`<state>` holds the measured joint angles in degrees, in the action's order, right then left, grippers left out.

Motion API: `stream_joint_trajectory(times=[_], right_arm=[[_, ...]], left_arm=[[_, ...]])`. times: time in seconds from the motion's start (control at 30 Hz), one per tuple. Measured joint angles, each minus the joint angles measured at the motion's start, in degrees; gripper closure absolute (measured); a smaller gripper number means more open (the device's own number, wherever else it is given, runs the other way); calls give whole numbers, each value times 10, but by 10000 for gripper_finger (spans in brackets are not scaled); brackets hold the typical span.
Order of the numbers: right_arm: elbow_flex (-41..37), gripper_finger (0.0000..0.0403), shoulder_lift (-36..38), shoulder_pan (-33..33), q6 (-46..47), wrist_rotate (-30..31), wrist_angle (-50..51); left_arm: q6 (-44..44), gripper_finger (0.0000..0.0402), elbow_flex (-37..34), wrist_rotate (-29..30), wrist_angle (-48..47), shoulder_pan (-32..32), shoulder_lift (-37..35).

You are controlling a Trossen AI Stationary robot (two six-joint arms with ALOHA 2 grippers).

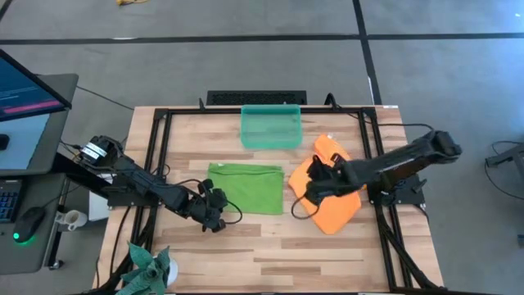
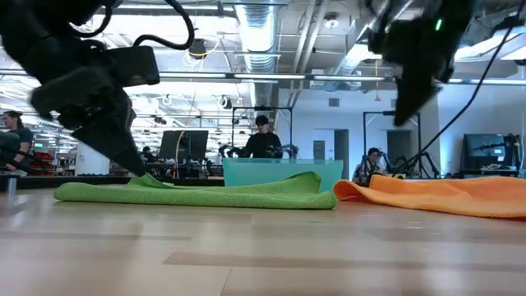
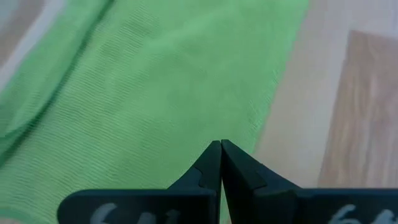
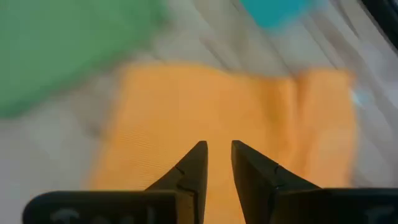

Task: Roll microfiber towels into tight, uniform cylinder then place into a basket
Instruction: Fold the green microfiber towel

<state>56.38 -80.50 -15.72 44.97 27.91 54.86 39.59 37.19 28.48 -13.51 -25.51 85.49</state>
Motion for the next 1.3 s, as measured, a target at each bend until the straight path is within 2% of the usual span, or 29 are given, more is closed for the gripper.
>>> stream_joint_trajectory(times=[0.1,0.23,0.37,0.43,0.7,0.93,1.1,1.3], right_arm=[[0,308,38,-43,-25,53,-56],[1,308,86,-88,-53,176,-105],[1,308,120,-126,-43,279,-113],[1,308,125,-142,-30,303,-112],[1,308,102,-187,-29,306,-116],[1,308,98,-175,-33,308,-129],[1,308,98,-157,-34,307,-133],[1,308,98,-153,-34,306,-135]], left_arm=[[-12,401,0,9,45,15,0],[-75,401,0,3,151,31,0],[-136,401,0,3,234,43,0],[-159,401,2,-1,255,49,0],[-205,401,40,-4,255,73,0],[-202,401,45,-12,255,80,2],[-201,401,55,-23,285,82,58],[-227,401,101,-27,258,89,117]])
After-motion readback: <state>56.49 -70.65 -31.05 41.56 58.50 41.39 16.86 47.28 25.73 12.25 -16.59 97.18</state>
